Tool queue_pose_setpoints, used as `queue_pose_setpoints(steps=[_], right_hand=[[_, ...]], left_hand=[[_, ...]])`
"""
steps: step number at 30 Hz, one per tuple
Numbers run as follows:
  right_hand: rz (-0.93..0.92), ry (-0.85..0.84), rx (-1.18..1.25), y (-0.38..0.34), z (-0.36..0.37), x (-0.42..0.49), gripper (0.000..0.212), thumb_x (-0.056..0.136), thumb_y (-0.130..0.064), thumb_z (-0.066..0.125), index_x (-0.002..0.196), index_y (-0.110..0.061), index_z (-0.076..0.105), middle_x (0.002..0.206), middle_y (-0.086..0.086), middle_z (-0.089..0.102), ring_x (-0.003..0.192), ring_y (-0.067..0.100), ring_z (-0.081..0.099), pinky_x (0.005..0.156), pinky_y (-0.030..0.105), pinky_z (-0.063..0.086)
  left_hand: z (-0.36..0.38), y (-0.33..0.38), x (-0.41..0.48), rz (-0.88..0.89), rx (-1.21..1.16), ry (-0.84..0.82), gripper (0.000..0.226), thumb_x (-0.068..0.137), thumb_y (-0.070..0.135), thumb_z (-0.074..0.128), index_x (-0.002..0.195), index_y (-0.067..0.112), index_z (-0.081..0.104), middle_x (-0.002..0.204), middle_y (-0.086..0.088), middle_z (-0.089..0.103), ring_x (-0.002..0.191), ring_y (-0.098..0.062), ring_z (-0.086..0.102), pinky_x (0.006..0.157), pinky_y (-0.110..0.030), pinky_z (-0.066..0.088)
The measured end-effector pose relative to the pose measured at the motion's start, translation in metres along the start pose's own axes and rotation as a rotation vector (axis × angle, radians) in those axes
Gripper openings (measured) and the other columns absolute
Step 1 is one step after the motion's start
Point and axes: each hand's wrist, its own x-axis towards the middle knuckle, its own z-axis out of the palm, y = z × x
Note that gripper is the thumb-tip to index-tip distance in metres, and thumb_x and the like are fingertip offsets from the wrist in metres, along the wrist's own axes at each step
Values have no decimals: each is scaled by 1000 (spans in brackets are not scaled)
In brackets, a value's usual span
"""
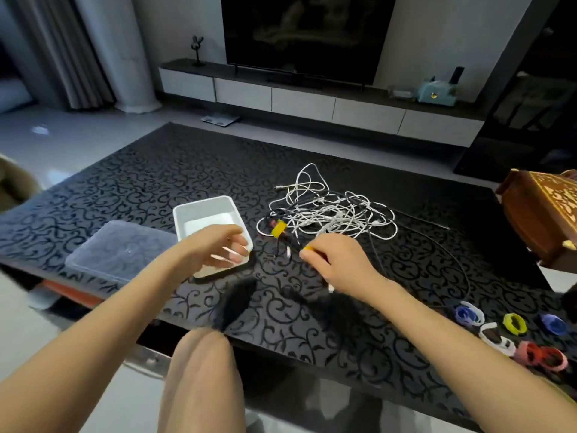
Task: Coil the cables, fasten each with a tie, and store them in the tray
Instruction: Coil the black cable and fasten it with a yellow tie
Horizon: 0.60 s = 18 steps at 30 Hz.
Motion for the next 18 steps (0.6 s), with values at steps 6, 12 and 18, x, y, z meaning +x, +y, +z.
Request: queue_pose_setpoints(steps=[6, 12, 18], right_hand=[[394, 23, 554, -27, 50, 56, 49, 94, -25, 56, 51, -11, 36, 52, 8, 30, 56, 19, 30, 58, 33, 25], [503, -134, 607, -55, 86, 113, 50, 90, -18, 57, 48, -11, 32, 49, 5, 28, 47, 17, 27, 58, 31, 28], [461, -462, 475, -65, 103, 125, 46, 92, -21, 57, 54, -13, 32, 51, 2, 31, 45, 17, 30, 45, 27, 25]], left_hand=[[-26, -47, 17, 188, 872, 255, 27, 94, 35, 50, 112, 22, 66, 121, 1, 64, 111, -21, 58, 90, -28, 42], [-13, -64, 7, 301, 598, 26, 30, 89, 1, 53, 107, 18, 71, 110, 0, 69, 98, -10, 61, 76, -7, 43], [-23, -67, 9, 525, 918, 582, 27, 80, 12, 65, 107, 12, 62, 113, -5, 64, 102, -24, 56, 78, -25, 37]])
